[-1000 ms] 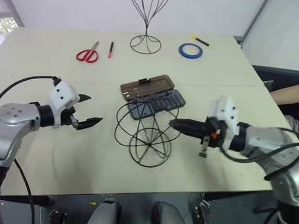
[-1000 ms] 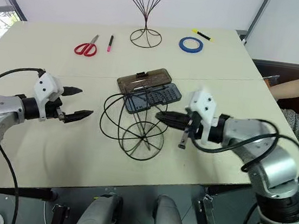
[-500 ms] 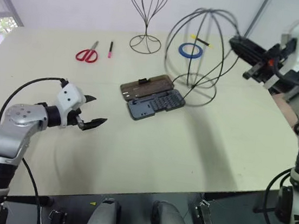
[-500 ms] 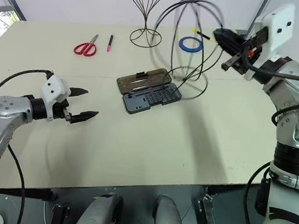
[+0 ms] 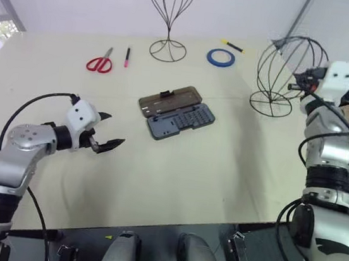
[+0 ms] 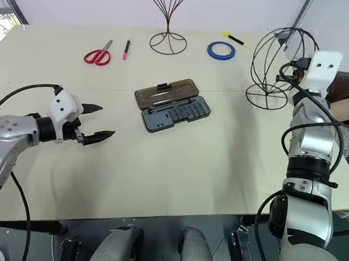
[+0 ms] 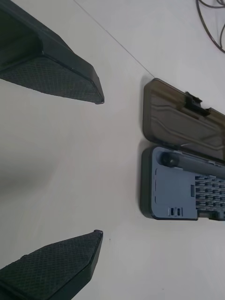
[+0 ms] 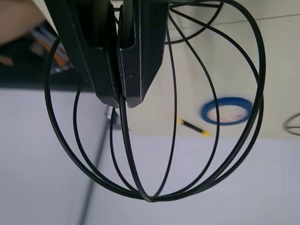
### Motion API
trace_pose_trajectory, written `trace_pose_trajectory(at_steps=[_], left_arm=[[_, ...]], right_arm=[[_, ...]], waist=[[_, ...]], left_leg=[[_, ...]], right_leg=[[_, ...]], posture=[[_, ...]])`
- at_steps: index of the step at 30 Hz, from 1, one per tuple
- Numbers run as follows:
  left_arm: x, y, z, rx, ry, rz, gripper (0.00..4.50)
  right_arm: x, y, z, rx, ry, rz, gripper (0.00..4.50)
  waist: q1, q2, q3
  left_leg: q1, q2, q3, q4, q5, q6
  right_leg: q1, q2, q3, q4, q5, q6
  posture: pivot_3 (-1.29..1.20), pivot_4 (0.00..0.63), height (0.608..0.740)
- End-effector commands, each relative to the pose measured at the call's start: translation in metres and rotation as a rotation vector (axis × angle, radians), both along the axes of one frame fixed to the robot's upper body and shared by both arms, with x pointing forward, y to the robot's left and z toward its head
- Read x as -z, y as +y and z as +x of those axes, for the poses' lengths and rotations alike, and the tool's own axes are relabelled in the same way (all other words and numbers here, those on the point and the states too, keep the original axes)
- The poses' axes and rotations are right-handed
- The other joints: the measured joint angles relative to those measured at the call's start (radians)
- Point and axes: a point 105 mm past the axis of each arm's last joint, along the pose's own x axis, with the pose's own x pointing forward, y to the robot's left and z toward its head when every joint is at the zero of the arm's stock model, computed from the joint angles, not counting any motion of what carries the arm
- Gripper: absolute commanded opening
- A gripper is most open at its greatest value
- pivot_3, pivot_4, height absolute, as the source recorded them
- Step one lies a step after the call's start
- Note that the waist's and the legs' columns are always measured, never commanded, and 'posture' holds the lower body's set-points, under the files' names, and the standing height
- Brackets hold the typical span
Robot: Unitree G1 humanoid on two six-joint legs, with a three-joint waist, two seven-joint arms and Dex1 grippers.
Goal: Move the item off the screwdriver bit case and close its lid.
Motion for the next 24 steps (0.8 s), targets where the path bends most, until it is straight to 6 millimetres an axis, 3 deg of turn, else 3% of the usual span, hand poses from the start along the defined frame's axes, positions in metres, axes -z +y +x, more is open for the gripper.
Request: trace_pose_trajectory(at_steps=[1, 13, 16, 18, 22, 23, 24], left_arm=[[-0.010, -0.003, -0.002, 0.012, -0.052, 0.007, 4.50], [-0.006, -0.007, 0.001, 0.020, -0.053, 0.013, 4.50], [-0.005, -0.008, 0.001, 0.025, -0.053, 0.015, 4.50], [-0.005, -0.008, 0.001, 0.026, -0.053, 0.017, 4.50], [-0.005, -0.007, 0.002, 0.026, -0.054, 0.019, 4.50], [-0.005, -0.007, 0.002, 0.025, -0.054, 0.019, 4.50], [-0.005, -0.007, 0.003, 0.022, -0.055, 0.018, 4.50]], right_arm=[[-0.012, -0.012, -0.007, 0.077, -0.091, 0.010, 0.05], [0.023, -0.016, -0.012, 0.124, -0.022, 0.008, 0.05], [0.027, -0.013, -0.012, 0.107, -0.009, 0.013, 0.95], [0.028, -0.012, -0.012, 0.103, 0.001, 0.009, 1.87], [0.028, -0.013, -0.014, 0.104, 0.021, 0.000, 4.10], [0.029, -0.016, -0.016, 0.114, 0.041, -0.006, 4.47], [0.031, -0.018, -0.019, 0.126, 0.056, -0.006, 4.47]], waist=[[-0.001, 0.001, 0.000], [-0.002, 0.000, 0.000], [-0.004, 0.000, 0.000], [-0.004, 0.001, 0.000], [-0.002, 0.001, 0.001], [-0.002, 0.001, 0.001], [-0.002, 0.001, 0.001]], left_leg=[[0.000, 0.000, 0.000, 0.000, 0.000, 0.000], [0.001, 0.000, 0.000, 0.001, 0.000, 0.000], [0.002, 0.000, 0.000, 0.001, 0.000, 0.000], [0.002, 0.000, 0.000, 0.001, 0.000, 0.000], [0.001, 0.000, 0.000, 0.001, 0.000, 0.000], [0.002, 0.000, 0.000, 0.001, 0.000, 0.000], [0.002, 0.000, 0.000, 0.001, 0.000, 0.000]], right_leg=[[0.000, 0.000, 0.000, 0.000, 0.000, 0.000], [0.000, 0.001, 0.001, 0.004, 0.000, 0.000], [0.000, 0.001, 0.001, 0.005, 0.000, 0.000], [0.000, 0.001, 0.001, 0.005, 0.000, 0.000], [0.000, 0.001, 0.001, 0.005, 0.000, 0.000], [0.000, 0.001, 0.001, 0.005, 0.000, 0.000], [0.000, 0.001, 0.001, 0.005, 0.000, 0.000]], posture=[[0.00, 0.150, 0.740], [0.00, 0.150, 0.740], [0.00, 0.150, 0.740], [0.00, 0.150, 0.740], [0.00, 0.150, 0.740], [0.00, 0.150, 0.740], [0.00, 0.150, 0.740]])
